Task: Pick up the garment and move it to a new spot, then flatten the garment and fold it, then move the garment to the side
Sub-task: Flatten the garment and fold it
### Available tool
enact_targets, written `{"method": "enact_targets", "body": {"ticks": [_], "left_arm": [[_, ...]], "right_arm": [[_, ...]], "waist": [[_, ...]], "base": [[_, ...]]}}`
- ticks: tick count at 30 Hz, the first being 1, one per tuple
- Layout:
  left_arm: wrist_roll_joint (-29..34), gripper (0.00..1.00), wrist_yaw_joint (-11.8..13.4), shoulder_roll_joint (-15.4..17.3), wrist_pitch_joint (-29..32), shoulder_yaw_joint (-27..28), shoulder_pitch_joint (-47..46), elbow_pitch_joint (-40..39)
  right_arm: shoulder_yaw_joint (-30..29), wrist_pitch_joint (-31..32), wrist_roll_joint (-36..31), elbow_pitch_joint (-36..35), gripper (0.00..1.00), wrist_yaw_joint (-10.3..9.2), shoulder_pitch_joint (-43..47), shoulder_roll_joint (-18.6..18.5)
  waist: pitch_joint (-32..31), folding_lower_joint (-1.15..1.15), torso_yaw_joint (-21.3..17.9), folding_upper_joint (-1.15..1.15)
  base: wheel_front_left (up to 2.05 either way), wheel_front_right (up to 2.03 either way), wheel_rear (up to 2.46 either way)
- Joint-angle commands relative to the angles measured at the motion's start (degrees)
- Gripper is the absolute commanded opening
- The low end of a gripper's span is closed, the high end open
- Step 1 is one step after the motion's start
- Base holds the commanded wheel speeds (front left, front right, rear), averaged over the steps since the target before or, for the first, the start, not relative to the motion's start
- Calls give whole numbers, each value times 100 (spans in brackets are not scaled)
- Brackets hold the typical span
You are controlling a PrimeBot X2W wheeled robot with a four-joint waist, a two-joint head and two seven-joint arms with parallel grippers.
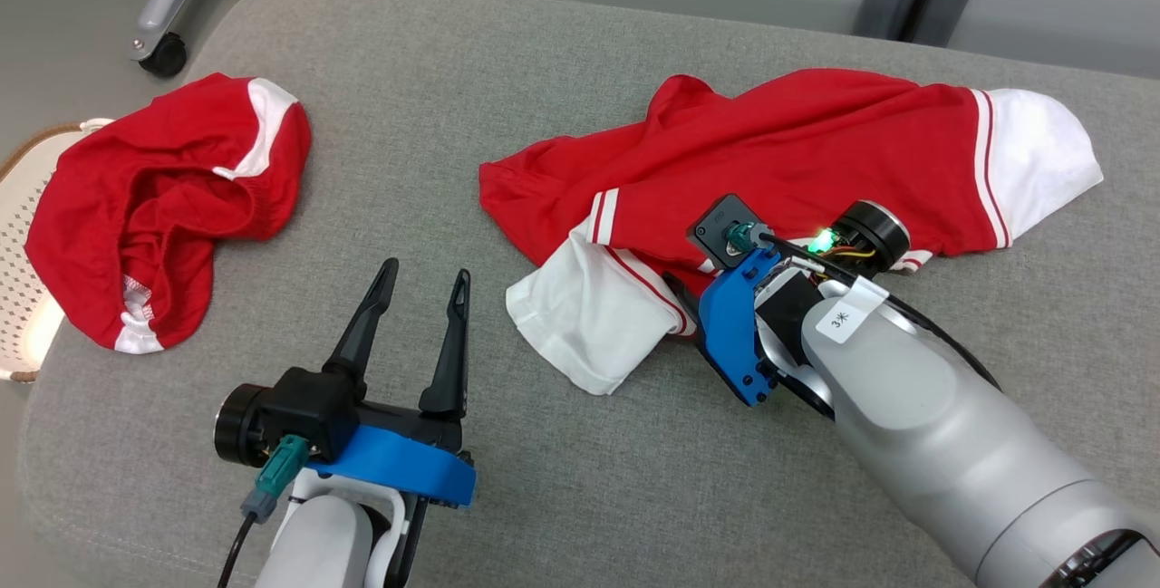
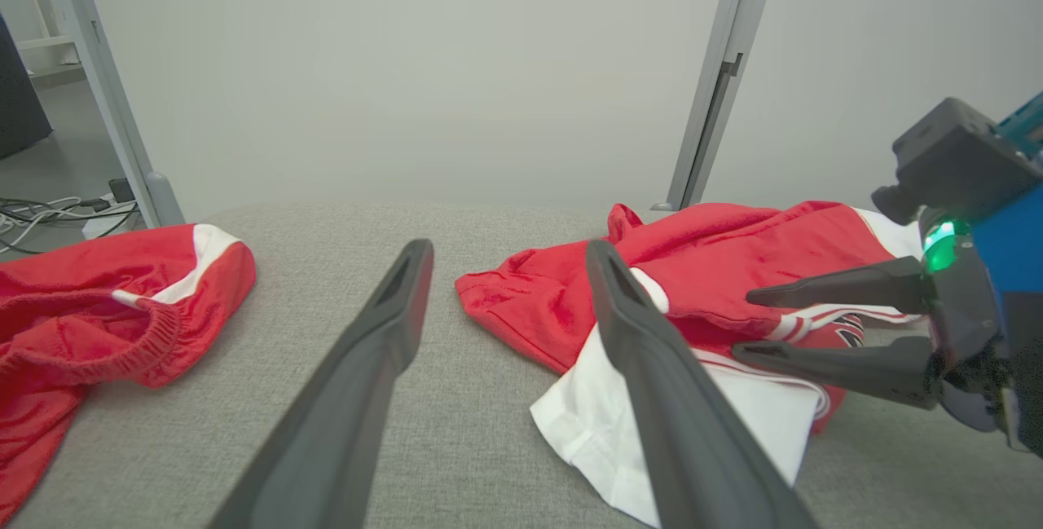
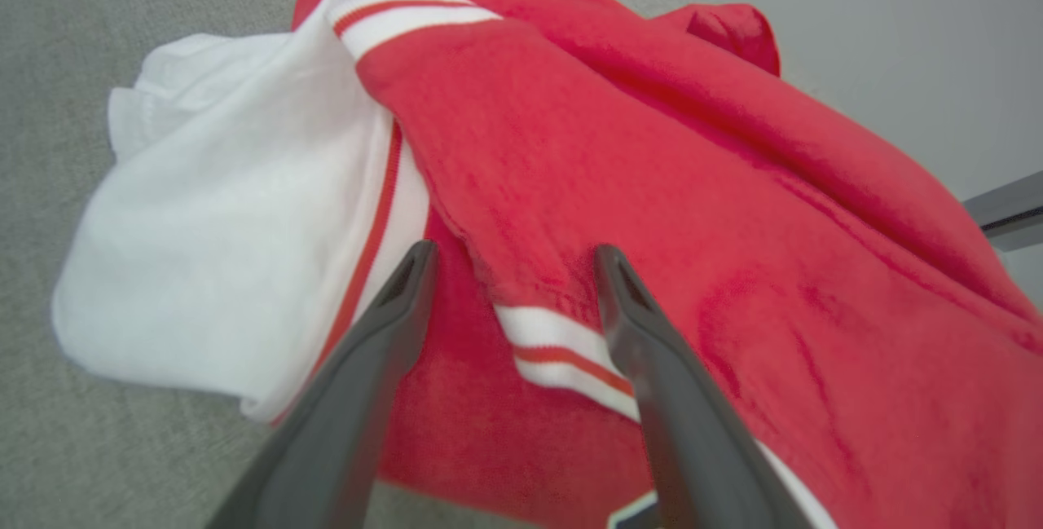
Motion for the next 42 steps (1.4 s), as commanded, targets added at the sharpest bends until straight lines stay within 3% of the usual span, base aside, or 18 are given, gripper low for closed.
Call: {"method": "enact_targets", "body": {"ticks": [1, 2, 3, 4, 14, 21, 27, 36, 42], "left_arm": [[-26, 100, -29, -9, -20, -17, -85, 15], [-36, 100, -30, -9, -21, -26, -89, 25], [-44, 100, -30, -9, -23, -30, -94, 31], [-38, 100, -30, -10, -23, -30, -98, 34], [-74, 100, 42, 54, -28, 134, 29, -19], [-83, 100, 71, 96, -29, 193, 139, -37], [-120, 100, 149, 195, -28, 341, 332, -114], [-199, 100, 230, 278, -29, 461, 522, -258], [-219, 100, 227, 268, -29, 428, 533, -263]], "right_arm": [[-34, -41, -20, 83, 100, 0, -52, 54], [-58, -86, -42, 144, 100, 0, -87, 85], [-102, -147, -73, 198, 25, 0, -140, 107], [-135, -192, -102, 254, 0, 0, -175, 136], [-346, -544, -154, 573, 0, 0, -150, 277], [-560, -1060, 198, 175, 0, 1, 295, 188], [-991, -1271, 241, -598, 0, 0, 1059, -567], [-2643, -950, -451, -2074, 0, 0, 2404, -1805], [-4029, -652, -972, -2927, 0, -1, 3263, -2050]], "waist": [[4, -1, 8, 0], [3, -1, 11, 0], [3, -1, 8, 0], [4, -1, 1, 0], [-121, -1, -257, 0], [-322, -1, -493, 0], [-518, -1, -788, 0], [-636, -1, -1057, 0], [-658, -1, -1052, 0]], "base": [[0, 0, 0], [0, 0, 0], [0, 0, 0], [0, 0, 0], [0, 0, 0], [0, 0, 0], [0, 0, 0], [0, 0, 0], [0, 0, 0]]}}
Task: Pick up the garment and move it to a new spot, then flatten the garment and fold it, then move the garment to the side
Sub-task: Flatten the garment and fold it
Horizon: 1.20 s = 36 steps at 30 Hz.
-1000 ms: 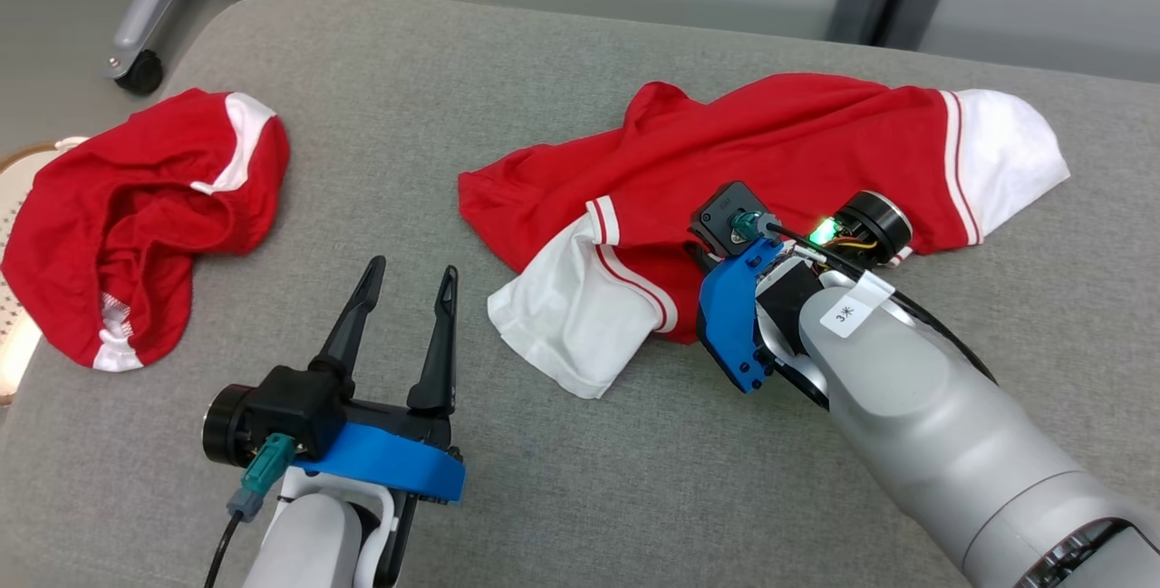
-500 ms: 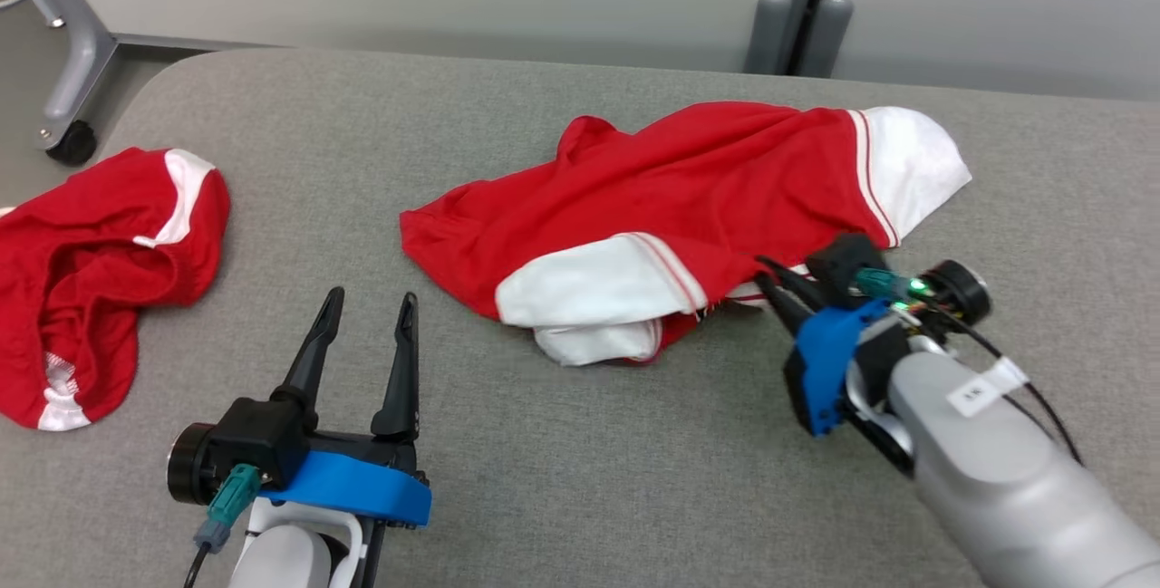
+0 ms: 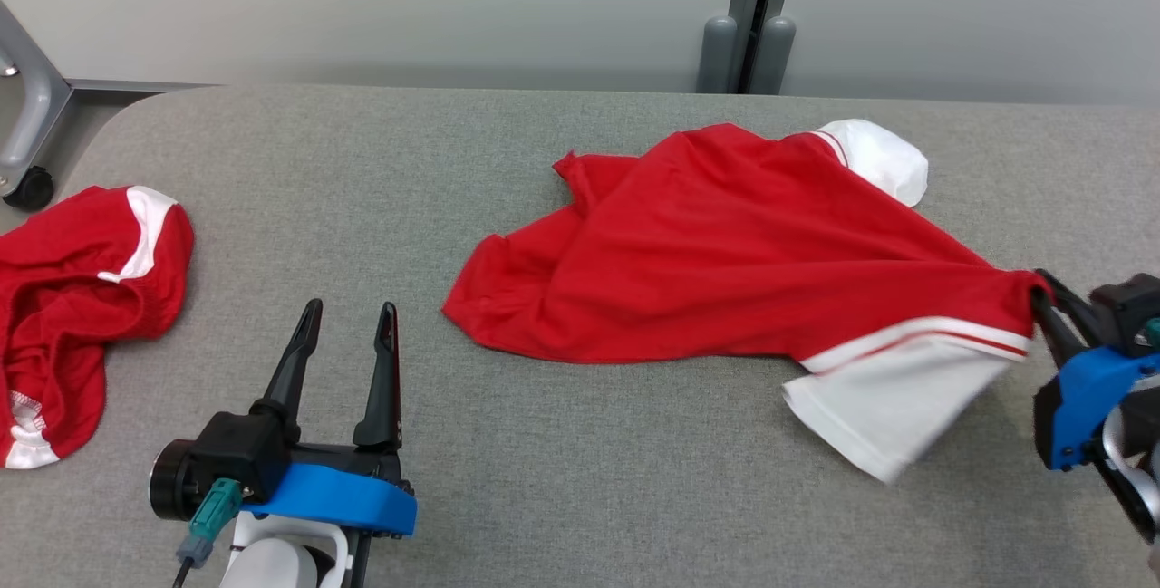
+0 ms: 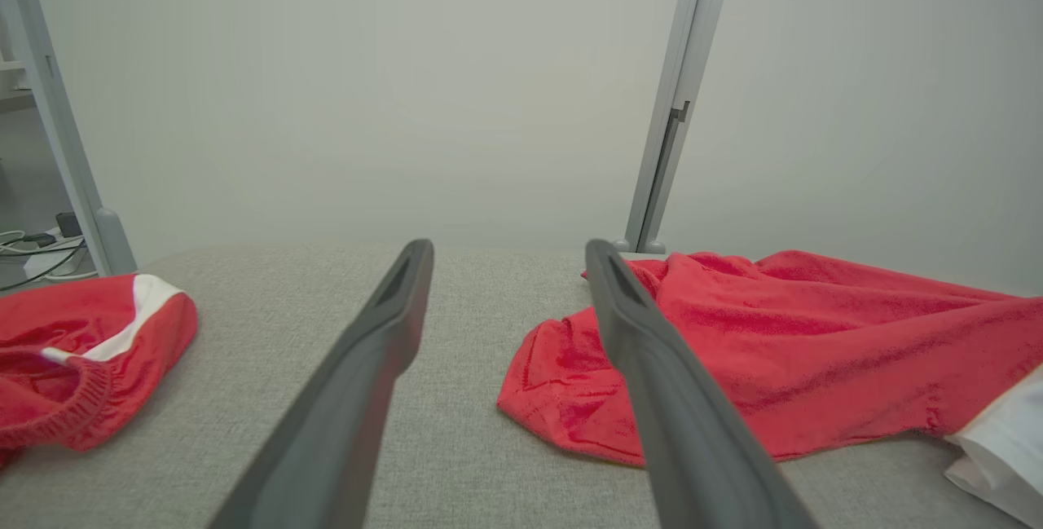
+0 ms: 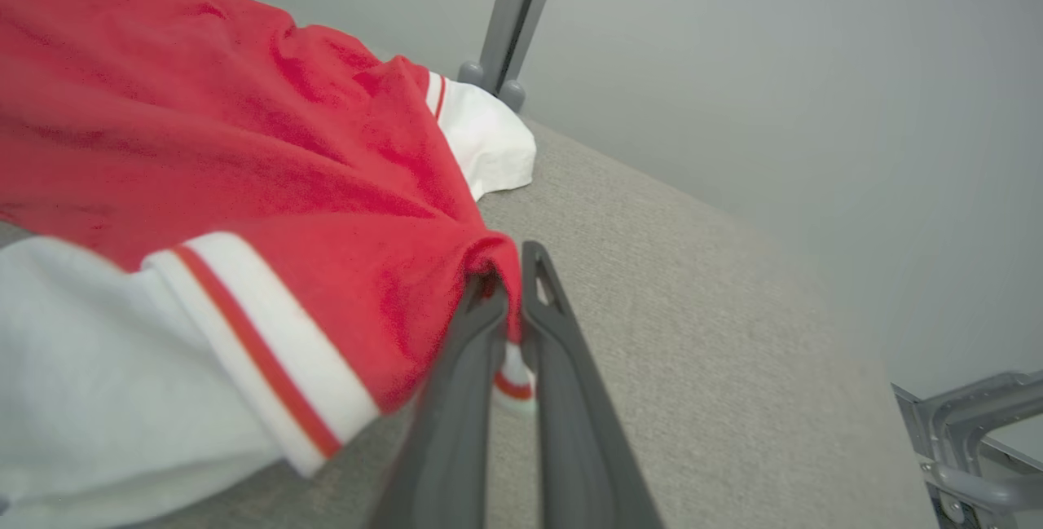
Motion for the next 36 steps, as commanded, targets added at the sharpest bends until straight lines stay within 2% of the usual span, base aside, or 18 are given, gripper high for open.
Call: {"method": "enact_targets", "body": {"ticks": [1, 2, 3, 8, 16, 20, 25, 30, 36], "left_arm": [[-33, 100, 16, 13, -27, 4, 43, 8], [-33, 100, 16, 13, -27, 4, 43, 8], [-40, 100, 11, 18, -27, -1, 45, 20], [-44, 100, 8, 43, -27, -19, 44, 50], [-95, 100, 47, 80, -27, 2, 134, 55], [-102, 100, 68, 95, -27, 20, 154, 19], [-132, 100, 102, 113, -27, 47, 178, -36], [-147, 100, 142, 143, -27, 126, 249, -88], [-149, 100, 166, 142, -27, 189, 390, -103]], "right_arm": [[-334, 142, -132, -123, 38, -1, 256, 53], [-334, 142, -132, -123, 38, -1, 256, 53], [-539, 194, -185, -220, 100, -1, 359, 146], [-1212, 680, -384, -626, 100, -1, 763, 454], [-2245, 1424, -531, -1959, 100, -1, 1341, 1401], [-2483, 1795, -404, -2655, 100, -1, 1671, 1966], [-2533, 2062, -180, -3299, 100, -1, 1994, 2298], [-2426, 1246, -87, -3624, 100, -1, 2137, 2388], [-2212, -10, 4, -3293, 100, -1, 2371, 2393]], "waist": [[-10, 1, 2, 1], [-10, 1, 2, 1], [-16, 1, 4, 1], [-55, 1, 26, 1], [-169, 1, 10, 1], [-186, 1, 0, 1], [-155, 1, -21, 1], [-155, 1, -81, 1], [-275, 1, -106, 1]], "base": [[0, 0, 0], [0, 0, 0], [0, 0, 0], [0, 0, 0], [0, 0, 0], [0, 0, 0], [0, 0, 0], [0, 0, 0], [0, 0, 0]]}}
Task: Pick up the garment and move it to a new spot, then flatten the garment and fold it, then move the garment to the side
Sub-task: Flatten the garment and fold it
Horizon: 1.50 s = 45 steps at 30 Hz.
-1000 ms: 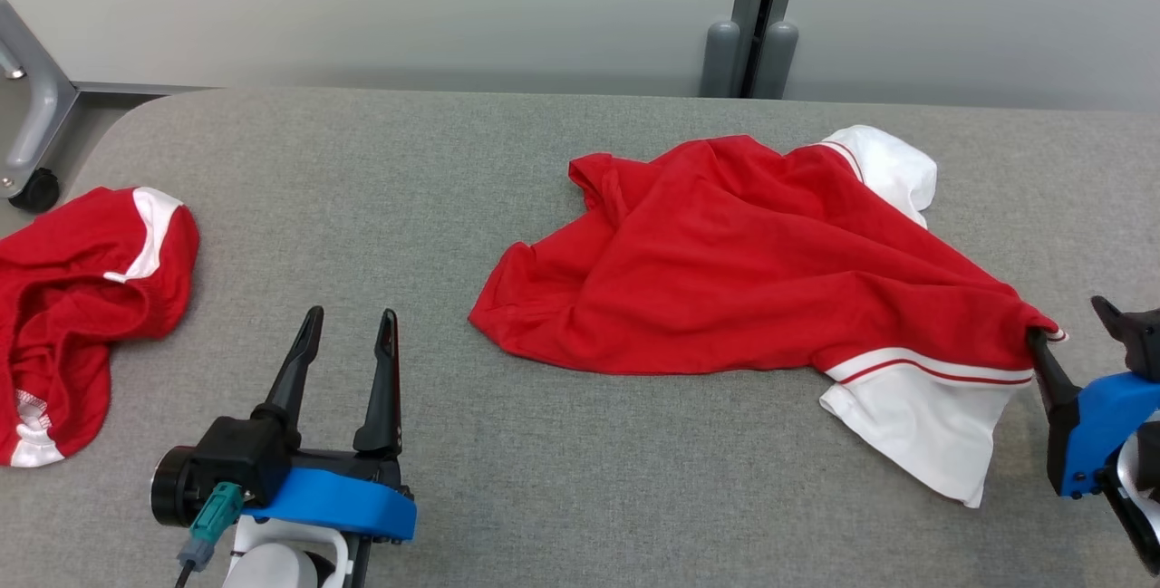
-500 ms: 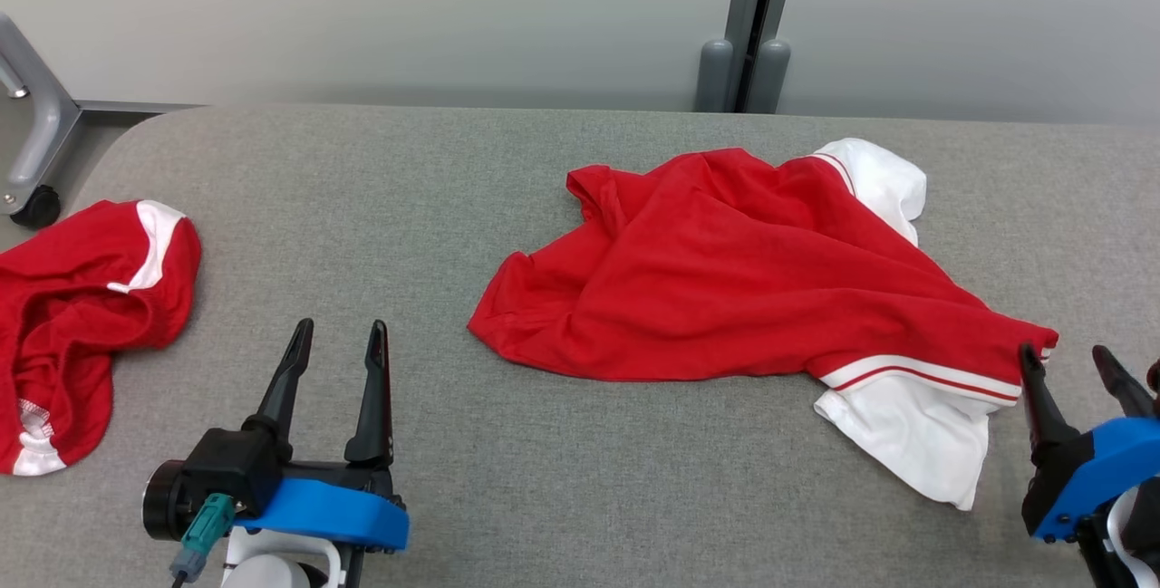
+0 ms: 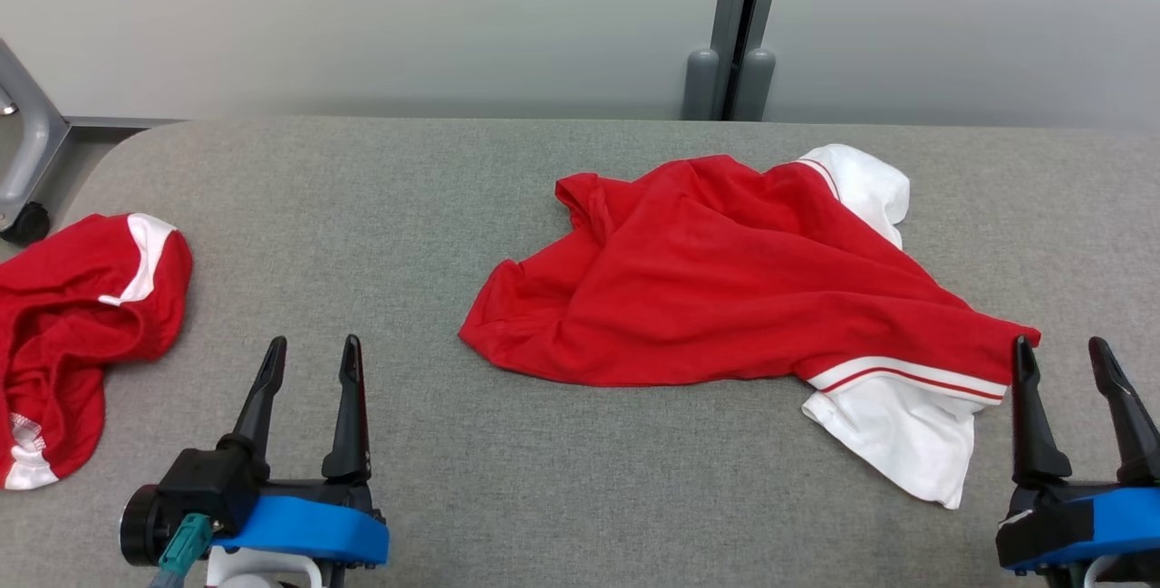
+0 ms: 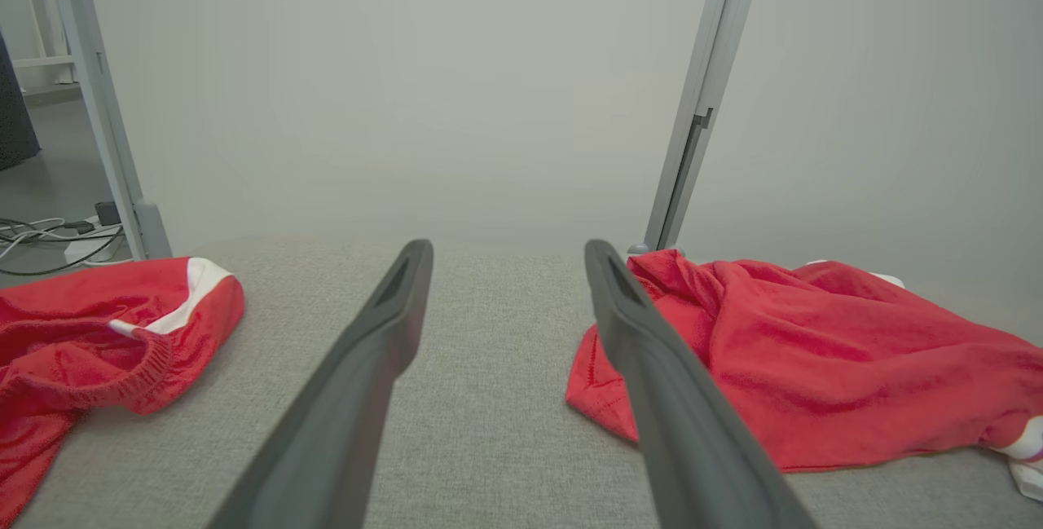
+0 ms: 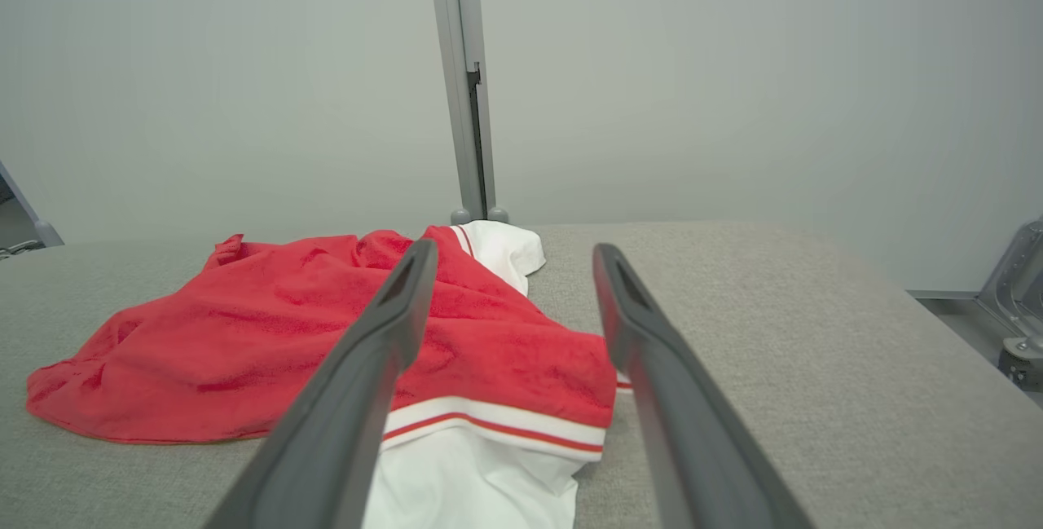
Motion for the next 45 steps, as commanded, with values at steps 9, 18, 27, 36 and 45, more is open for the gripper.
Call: {"method": "enact_targets", "body": {"ticks": [9, 18, 27, 36, 45], "left_arm": [[4, 100, 44, 30, -27, 137, 281, -72], [48, 100, 30, 40, -27, 147, 344, -31], [73, 100, -14, 66, -27, 96, 236, 34], [297, 100, -101, -65, 467, -467, -483, 770], [672, 100, 104, -195, 1133, -869, -1542, 1820]], "right_arm": [[319, -546, 140, 446, 100, 1, 89, 7], [367, -508, 228, 634, 100, 1, 45, 8], [325, -366, 316, 737, 100, 1, -10, 8], [285, 460, 523, 1055, 100, 1, -88, 8], [581, 769, 186, 1496, 100, 1, -374, 3]], "waist": [[-174, 0, -134, -1], [-248, 0, -176, -1], [-158, 0, -214, -1], [131, 0, -308, -1], [572, 0, -497, -1]], "base": [[0, 0, 0], [0, 0, 0], [0, 0, 0], [0, 0, 0], [0, 0, 0]]}}
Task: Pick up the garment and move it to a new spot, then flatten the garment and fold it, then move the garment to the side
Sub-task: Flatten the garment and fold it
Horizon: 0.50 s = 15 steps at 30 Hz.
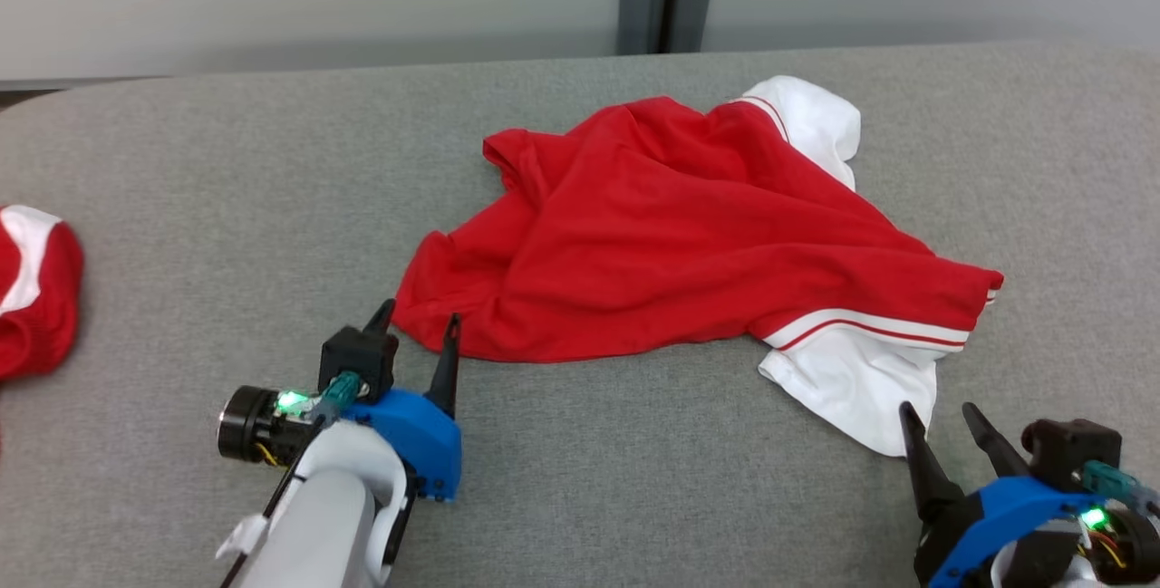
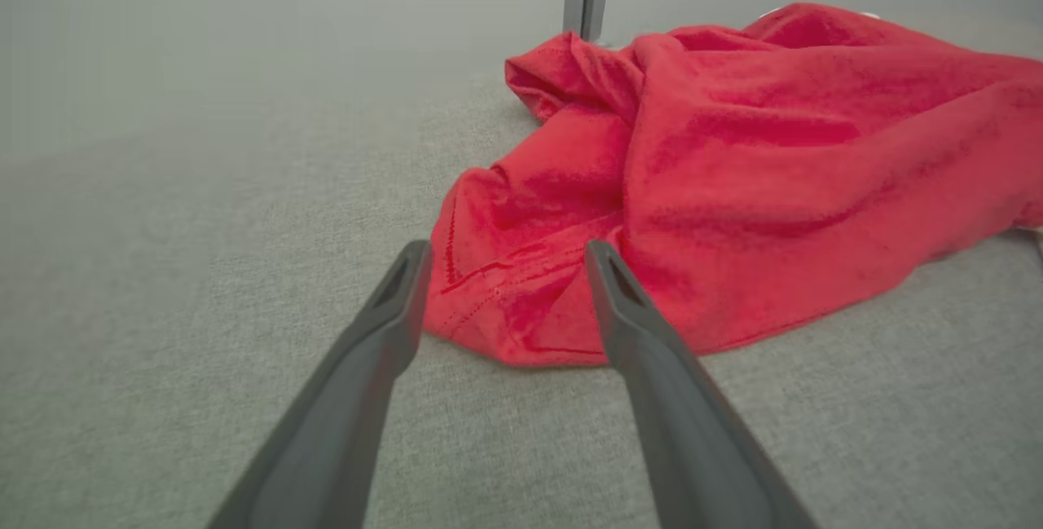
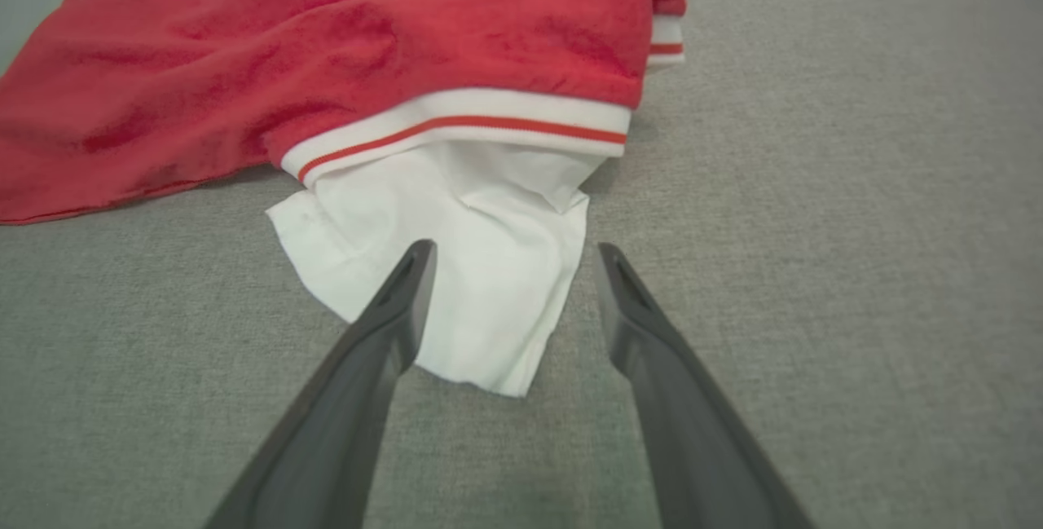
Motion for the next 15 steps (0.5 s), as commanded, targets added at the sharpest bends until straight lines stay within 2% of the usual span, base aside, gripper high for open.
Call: {"method": "enact_targets", "body": {"ticks": [1, 5, 11, 15], "left_arm": [[42, 100, 42, 32, 24, 1, -110, 52], [139, 100, 161, 49, 139, -37, -423, 359], [-93, 100, -138, 351, 317, 83, -630, 503], [-260, 100, -352, 673, 623, 64, -723, 413]], "right_arm": [[9, 2, -39, 26, 100, 1, -87, -6], [200, -36, -4, 324, 100, 1, -317, -6], [399, 150, -86, 771, 100, 1, -567, -5], [513, 177, -95, 1044, 100, 1, -669, -5]], "waist": [[27, -1, -13, -1], [178, -1, -138, -1], [291, -1, -294, -1], [299, -1, -363, -1]], "base": [[0, 0, 0], [0, 0, 0], [0, 0, 0], [0, 0, 0]]}}
